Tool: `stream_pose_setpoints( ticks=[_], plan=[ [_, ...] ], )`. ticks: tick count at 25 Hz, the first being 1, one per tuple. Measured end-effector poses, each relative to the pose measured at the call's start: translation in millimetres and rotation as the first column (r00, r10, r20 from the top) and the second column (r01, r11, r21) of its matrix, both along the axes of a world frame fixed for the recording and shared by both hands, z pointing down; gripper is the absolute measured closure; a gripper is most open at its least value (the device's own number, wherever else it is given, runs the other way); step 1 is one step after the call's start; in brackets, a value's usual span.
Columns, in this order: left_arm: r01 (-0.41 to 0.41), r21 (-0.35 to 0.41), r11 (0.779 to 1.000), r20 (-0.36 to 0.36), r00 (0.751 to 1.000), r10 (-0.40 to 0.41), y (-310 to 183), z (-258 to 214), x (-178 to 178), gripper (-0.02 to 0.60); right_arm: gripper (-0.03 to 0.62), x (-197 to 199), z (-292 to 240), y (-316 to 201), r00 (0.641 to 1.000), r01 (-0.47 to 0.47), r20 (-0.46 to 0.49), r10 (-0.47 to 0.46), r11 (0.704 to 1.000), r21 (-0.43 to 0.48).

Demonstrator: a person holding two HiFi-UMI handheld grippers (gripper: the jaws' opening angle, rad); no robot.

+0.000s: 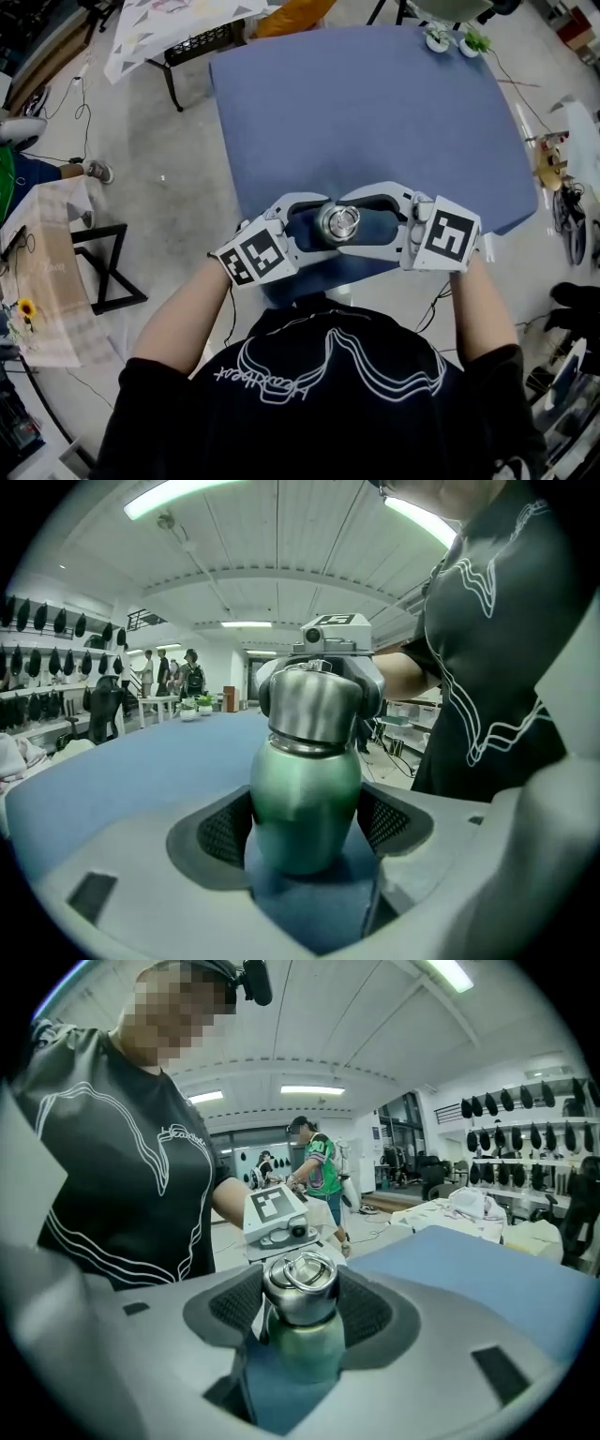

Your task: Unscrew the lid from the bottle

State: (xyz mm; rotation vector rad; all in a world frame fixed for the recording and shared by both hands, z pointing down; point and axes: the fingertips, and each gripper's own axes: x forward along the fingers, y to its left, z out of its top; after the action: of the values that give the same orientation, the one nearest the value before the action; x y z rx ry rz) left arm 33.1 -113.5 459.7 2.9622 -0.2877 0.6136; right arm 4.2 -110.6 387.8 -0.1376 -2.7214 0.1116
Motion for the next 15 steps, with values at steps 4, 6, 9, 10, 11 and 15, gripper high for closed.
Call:
stream_pose_setpoints(
  ticks=[4, 6, 9, 10, 11, 15],
  plan=[
    [-0.060, 0.003, 0.998, -0.005, 0.998, 0.060, 0.4, -0.4, -1.2, 0.227, 0.342, -1.6, -0.2, 1.0, 0.996, 0.092, -0.015, -0.092, 0.996, -0.003],
    [-0.087, 0.003, 0.996, -0.008, 0.996, 0.087, 1.1, -0.7, -1.7, 0.227, 0.342, -1.8, 0.3, 1.5, 0.992, 0.122, -0.028, -0.122, 0.992, -0.004],
    [-0.118, 0.002, 0.993, -0.019, 0.993, 0.118, 3.2, -2.1, -1.6, 0.227, 0.342, -1.0, 0.1, 3.6, 0.988, 0.150, -0.032, -0.150, 0.989, 0.004],
    [-0.124, 0.002, 0.992, -0.023, 0.992, 0.124, 3.3, -2.6, -1.4, 0.227, 0.342, -0.7, -0.5, 3.7, 0.988, 0.153, -0.026, -0.153, 0.988, 0.006],
    [-0.127, 0.003, 0.992, -0.028, 0.991, 0.127, 3.1, -3.0, -1.1, 0.227, 0.342, -0.7, -1.1, 3.5, 0.988, 0.151, -0.017, -0.151, 0.988, 0.006],
    [-0.119, 0.007, 0.993, -0.036, 0.992, 0.119, 1.9, -3.0, -0.7, 0.227, 0.341, -0.9, -3.2, 1.9, 0.993, 0.115, 0.022, -0.115, 0.993, 0.002]
  ],
)
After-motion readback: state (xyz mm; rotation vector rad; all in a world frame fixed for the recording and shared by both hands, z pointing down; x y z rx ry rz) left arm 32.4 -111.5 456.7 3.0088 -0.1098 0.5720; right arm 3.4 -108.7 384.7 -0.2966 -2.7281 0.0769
